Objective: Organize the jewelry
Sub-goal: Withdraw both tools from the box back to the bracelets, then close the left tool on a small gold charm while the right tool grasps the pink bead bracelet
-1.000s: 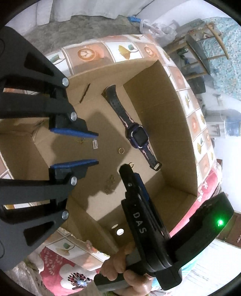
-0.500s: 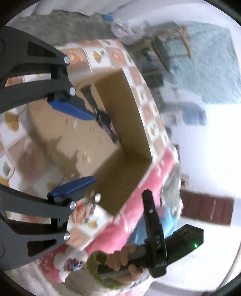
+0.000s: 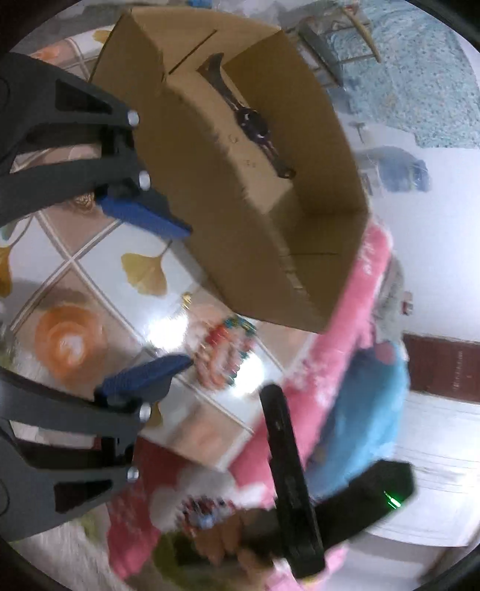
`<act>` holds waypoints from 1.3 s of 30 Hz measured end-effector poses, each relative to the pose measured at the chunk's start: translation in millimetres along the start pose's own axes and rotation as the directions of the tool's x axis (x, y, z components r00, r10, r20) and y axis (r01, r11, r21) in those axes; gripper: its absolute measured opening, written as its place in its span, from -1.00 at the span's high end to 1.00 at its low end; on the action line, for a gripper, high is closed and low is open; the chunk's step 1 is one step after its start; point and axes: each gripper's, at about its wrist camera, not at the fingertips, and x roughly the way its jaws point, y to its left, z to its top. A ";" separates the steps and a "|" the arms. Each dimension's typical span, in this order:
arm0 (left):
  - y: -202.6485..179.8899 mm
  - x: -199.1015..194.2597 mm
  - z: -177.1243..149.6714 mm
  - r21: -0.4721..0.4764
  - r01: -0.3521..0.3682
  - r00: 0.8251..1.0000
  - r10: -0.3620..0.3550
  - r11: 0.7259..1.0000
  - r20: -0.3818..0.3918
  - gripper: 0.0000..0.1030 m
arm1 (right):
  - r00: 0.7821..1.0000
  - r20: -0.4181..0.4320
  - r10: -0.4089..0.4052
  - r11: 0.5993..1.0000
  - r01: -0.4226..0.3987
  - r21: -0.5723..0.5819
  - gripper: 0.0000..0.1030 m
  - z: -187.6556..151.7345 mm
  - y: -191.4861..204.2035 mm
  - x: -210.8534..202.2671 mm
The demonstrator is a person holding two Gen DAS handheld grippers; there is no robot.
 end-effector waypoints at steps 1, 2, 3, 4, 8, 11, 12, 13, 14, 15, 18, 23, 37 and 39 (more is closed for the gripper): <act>-1.8 6.0 -0.8 0.008 -0.014 1.000 0.015 1.000 -0.009 -0.08 | 1.000 -0.003 -0.009 1.000 0.009 0.005 0.31 -1.7 -3.4 4.8; -5.4 16.6 -1.8 0.020 -0.027 0.999 0.028 0.999 -0.025 0.00 | 1.000 -0.005 -0.013 1.000 0.013 0.007 0.33 -5.0 -5.1 6.4; -6.2 20.5 -2.5 0.025 -0.031 0.999 0.031 0.999 -0.032 0.04 | 1.000 -0.009 -0.010 1.000 0.010 0.013 0.35 -5.9 -8.4 10.0; -7.1 27.0 -1.4 0.035 -0.037 0.998 0.038 0.999 -0.040 0.07 | 1.000 -0.010 -0.005 1.000 0.005 0.017 0.37 -6.3 -11.2 13.3; -12.8 45.8 3.8 0.074 -0.051 0.997 0.055 0.996 -0.060 0.25 | 1.000 -0.008 0.014 1.000 -0.014 0.002 0.42 -5.3 -14.6 21.3; -12.2 58.7 7.6 0.083 -0.056 0.994 0.063 0.995 -0.086 0.38 | 1.000 -0.009 0.026 1.000 -0.026 -0.014 0.43 -6.3 -13.5 24.5; -11.7 61.2 7.8 0.081 -0.055 0.994 0.063 0.995 -0.094 0.40 | 1.000 -0.011 0.029 0.999 -0.029 -0.020 0.43 -7.2 -13.5 26.0; -10.8 65.7 8.3 0.078 -0.052 0.992 0.060 0.996 -0.109 0.46 | 0.999 -0.014 0.032 0.999 -0.032 -0.024 0.43 -7.9 -14.0 27.6; -10.9 67.9 8.3 0.076 -0.051 0.991 0.060 0.996 -0.118 0.50 | 0.999 -0.015 0.034 0.999 -0.034 -0.025 0.43 -8.6 -14.3 28.3; -10.7 70.9 8.0 0.075 -0.049 0.990 0.059 0.996 -0.130 0.51 | 0.999 -0.017 0.039 0.999 -0.040 -0.025 0.43 -9.3 -15.4 29.4; -11.7 77.7 6.7 0.084 -0.045 0.986 0.058 0.995 -0.156 0.62 | 0.998 -0.019 0.060 0.998 -0.060 -0.023 0.43 -10.3 -18.9 31.4; -12.4 84.3 7.6 0.095 -0.046 0.983 0.062 0.994 -0.174 0.64 | 0.997 -0.022 0.079 0.996 -0.079 -0.031 0.43 -10.4 -23.5 34.6; -16.5 87.3 8.1 0.119 -0.028 0.981 0.050 0.992 -0.188 0.82 | 0.993 -0.034 0.115 0.991 -0.117 -0.058 0.43 -11.1 -32.6 36.1; -16.6 87.6 9.1 0.114 -0.032 0.979 0.054 0.993 -0.196 0.81 | 0.993 -0.031 0.111 0.991 -0.113 -0.072 0.43 -10.5 -31.2 34.8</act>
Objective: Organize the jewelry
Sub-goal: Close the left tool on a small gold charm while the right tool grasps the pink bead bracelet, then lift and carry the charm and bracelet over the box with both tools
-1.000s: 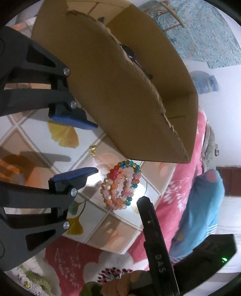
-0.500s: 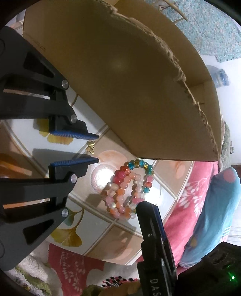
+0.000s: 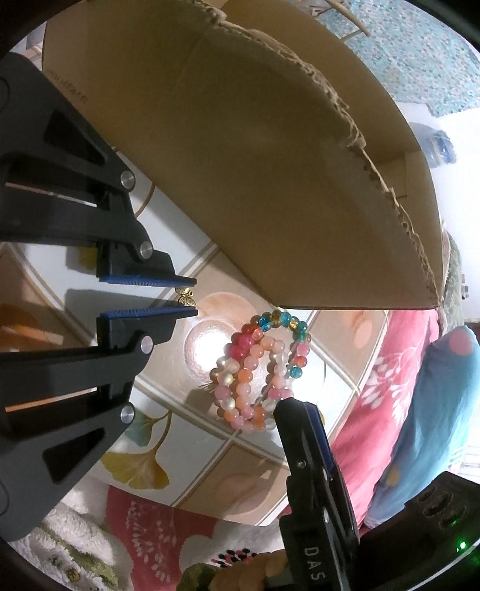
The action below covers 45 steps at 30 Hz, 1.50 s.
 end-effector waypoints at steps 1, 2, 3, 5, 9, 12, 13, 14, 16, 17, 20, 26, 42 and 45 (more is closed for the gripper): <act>0.2 -0.2 0.8 -0.007 -0.001 1.000 0.001 1.000 -0.009 0.81 | 1.000 0.004 -0.002 1.000 0.002 -0.008 0.43 0.6 1.1 -0.8; -0.1 1.0 2.1 -0.012 0.000 1.000 0.000 1.000 -0.013 0.81 | 1.000 0.006 -0.002 1.000 0.002 -0.012 0.43 1.1 1.9 -1.4; 0.0 2.1 3.6 -0.019 0.002 1.000 -0.002 1.000 -0.018 0.81 | 1.000 0.007 0.000 1.000 0.000 -0.013 0.43 1.4 2.5 -1.8; 1.1 2.5 4.4 -0.032 0.010 1.000 -0.011 0.999 -0.025 0.79 | 1.000 0.009 0.004 1.000 -0.004 -0.012 0.43 2.0 3.3 -1.7; 4.9 2.8 5.1 -0.075 0.024 0.999 -0.026 0.997 -0.030 0.79 | 1.000 0.010 0.008 1.000 -0.008 -0.009 0.43 2.3 4.6 0.1; 6.8 3.4 5.6 -0.094 0.030 0.999 -0.034 0.995 -0.031 0.79 | 1.000 0.009 0.011 1.000 -0.011 -0.004 0.43 2.8 4.7 1.3; 7.0 3.6 5.7 -0.099 0.032 0.999 -0.035 0.995 -0.030 0.79 | 1.000 0.008 0.012 1.000 -0.012 -0.002 0.43 3.0 4.8 1.6; 6.9 3.8 5.8 -0.099 0.031 0.999 -0.034 0.995 -0.029 0.79 | 1.000 0.008 0.013 1.000 -0.013 -0.002 0.43 3.2 5.2 2.1; 5.9 3.9 6.1 -0.087 0.024 0.999 -0.026 0.996 -0.025 0.79 | 1.000 0.004 0.008 1.000 -0.008 -0.006 0.43 3.3 5.9 3.1; 5.7 3.4 5.6 -0.081 0.021 0.999 -0.022 0.996 -0.022 0.79 | 1.000 0.003 0.006 1.000 -0.006 -0.010 0.43 3.3 6.4 3.4; 4.0 2.8 5.1 -0.060 0.007 1.000 -0.008 0.998 -0.015 0.83 | 1.000 -0.001 0.001 1.000 -0.001 -0.031 0.43 3.4 9.0 3.9; 4.8 2.3 4.1 -0.058 0.006 1.000 -0.006 0.998 -0.004 0.85 | 1.000 -0.011 -0.025 0.996 0.024 -0.080 0.43 6.4 13.5 7.5; 10.6 -13.9 -6.2 -0.063 -0.001 1.000 0.003 0.998 0.026 0.85 | 0.974 -0.094 -0.207 0.922 0.162 -0.353 0.66 20.5 33.2 39.6; 12.1 -18.7 -8.1 -0.068 -0.004 0.999 0.006 0.998 0.036 0.85 | 0.963 -0.114 -0.244 0.900 0.181 -0.397 0.67 18.9 35.9 46.4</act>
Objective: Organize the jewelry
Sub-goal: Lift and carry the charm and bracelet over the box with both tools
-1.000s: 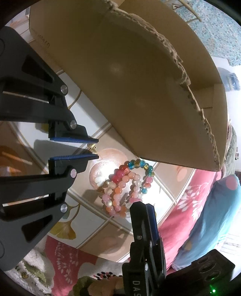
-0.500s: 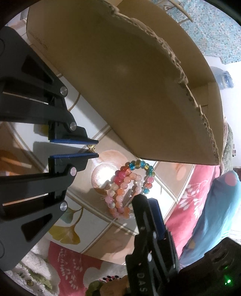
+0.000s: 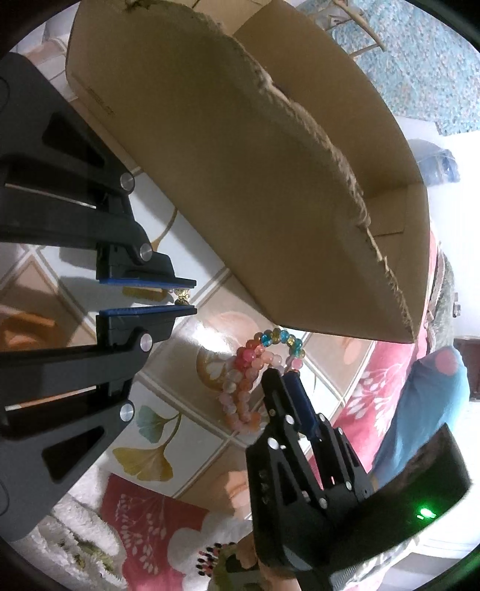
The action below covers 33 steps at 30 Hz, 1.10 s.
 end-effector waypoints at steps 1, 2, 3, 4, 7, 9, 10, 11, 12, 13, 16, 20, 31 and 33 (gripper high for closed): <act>-0.1 -1.3 0.6 -0.003 -0.002 1.000 0.002 1.000 0.004 0.85 | 1.000 -0.002 -0.010 1.000 0.010 -0.014 0.67 0.2 1.6 1.5; 0.9 -3.0 -0.2 -0.006 -0.003 1.000 0.003 1.000 0.006 0.85 | 1.000 -0.003 -0.014 1.000 0.014 -0.020 0.67 0.7 2.5 1.5; 1.7 -5.0 -0.5 -0.009 -0.005 1.000 0.005 1.000 0.011 0.85 | 1.000 -0.006 -0.016 1.000 0.016 -0.021 0.67 1.4 3.2 1.6; 2.3 -6.6 -1.0 -0.012 -0.005 1.000 0.005 1.000 0.015 0.85 | 1.000 -0.006 -0.017 1.000 0.017 -0.020 0.69 1.9 2.5 1.9; 2.8 -14.7 -1.4 -0.020 -0.003 0.999 0.004 1.000 0.038 0.85 | 1.000 0.000 -0.018 1.000 0.018 -0.010 0.81 0.9 2.9 0.9; 2.7 -21.0 -3.2 -0.017 -0.005 0.999 0.006 1.000 0.052 0.85 | 1.000 0.006 -0.024 1.000 0.024 0.002 0.82 -0.8 4.0 -1.8; 1.9 -24.9 -3.2 -0.014 -0.008 0.998 0.009 1.000 0.062 0.85 | 1.000 0.012 -0.026 1.000 0.026 0.013 0.82 -1.2 3.7 -4.1; 2.5 -28.2 -4.6 -0.013 -0.008 0.998 0.009 1.000 0.069 0.85 | 0.999 0.021 -0.030 0.999 0.030 0.026 0.82 -2.1 3.9 -8.9; 2.3 -31.9 -5.1 -0.013 -0.007 0.997 0.008 1.000 0.077 0.85 | 0.999 0.029 -0.039 0.999 0.038 0.033 0.82 -2.5 4.4 -12.9; 1.7 -36.2 -5.5 -0.013 -0.007 0.996 0.008 1.000 0.088 0.85 | 0.998 0.040 -0.051 0.998 0.049 0.041 0.82 -2.9 5.2 -18.6; 0.8 -45.3 -6.5 -0.014 -0.008 0.994 0.010 1.000 0.109 0.85 | 0.994 0.078 -0.079 0.996 0.074 0.059 0.82 -4.5 8.9 -37.5; 1.8 -62.3 -5.5 -0.022 -0.009 0.988 0.012 1.000 0.154 0.85 | 0.983 0.135 -0.122 0.991 0.113 0.071 0.82 -6.5 16.3 -65.1; 29.2 -128.4 13.7 -0.038 -0.055 0.942 0.064 0.998 0.328 0.85 | 0.913 0.367 -0.178 0.982 0.186 0.015 0.82 39.8 32.3 -152.8; 40.8 -136.3 15.5 -0.053 -0.073 0.936 0.087 0.996 0.341 0.85 | 0.901 0.406 -0.153 0.985 0.171 -0.007 0.82 53.8 35.2 -160.3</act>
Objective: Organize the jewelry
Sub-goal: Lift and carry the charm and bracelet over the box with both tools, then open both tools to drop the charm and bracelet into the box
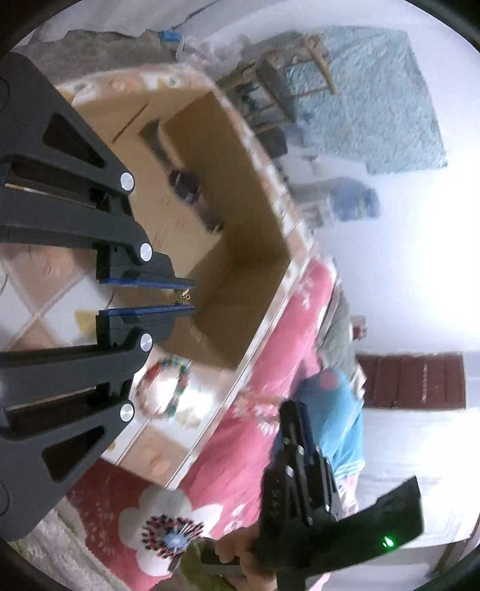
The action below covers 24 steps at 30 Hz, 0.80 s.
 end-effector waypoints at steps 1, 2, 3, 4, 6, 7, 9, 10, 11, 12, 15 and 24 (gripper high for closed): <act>9.7 -0.9 2.6 -0.015 -0.007 1.000 0.007 1.000 0.002 0.85 | 1.000 0.019 0.018 1.000 -0.017 -0.005 0.82 8.8 0.9 2.0; 16.9 0.8 4.8 -0.025 -0.011 1.000 0.011 1.000 -0.003 0.85 | 0.999 0.033 0.035 0.999 -0.035 -0.011 0.82 16.3 2.4 5.2; 24.9 3.0 6.1 -0.035 -0.015 1.000 0.015 0.999 -0.013 0.85 | 0.998 0.042 0.052 0.999 -0.051 -0.018 0.82 21.6 3.5 8.7; 33.9 7.5 7.1 -0.043 -0.017 0.999 0.016 0.999 -0.032 0.85 | 0.995 0.052 0.081 0.996 -0.079 -0.029 0.82 29.8 5.6 16.2; 45.6 13.8 7.0 -0.056 -0.017 0.998 0.013 0.998 -0.059 0.85 | 0.990 0.051 0.130 0.991 -0.128 -0.042 0.82 40.9 9.5 31.6; 54.2 21.4 7.3 -0.075 0.010 0.996 -0.016 0.997 -0.084 0.85 | 0.986 0.044 0.159 0.987 -0.157 -0.042 0.82 45.7 10.9 41.5; 66.0 34.4 7.3 -0.109 0.032 0.990 -0.046 0.993 -0.131 0.85 | 0.977 0.014 0.214 0.976 -0.213 -0.034 0.82 53.4 12.9 64.0; 74.4 47.2 6.7 -0.136 0.058 0.981 -0.082 0.989 -0.177 0.85 | 0.970 -0.011 0.242 0.970 -0.242 -0.026 0.82 56.8 14.2 79.6; 81.0 57.0 6.1 -0.155 0.057 0.973 -0.090 0.986 -0.213 0.85 | 0.966 -0.032 0.258 0.966 -0.259 -0.019 0.82 58.6 14.3 90.1; 85.7 63.2 5.8 -0.166 0.061 0.967 -0.099 0.984 -0.235 0.85 | 0.959 -0.062 0.277 0.960 -0.278 -0.008 0.82 61.4 14.2 103.2; 100.9 90.8 0.6 -0.231 0.109 0.923 -0.185 0.967 -0.339 0.85 | 0.932 -0.156 0.327 0.945 -0.327 0.026 0.82 67.4 13.4 142.6; 124.3 126.7 -10.8 -0.301 0.089 0.823 -0.240 0.950 -0.514 0.74 | 0.872 -0.318 0.372 0.926 -0.372 0.063 0.82 76.4 17.2 199.9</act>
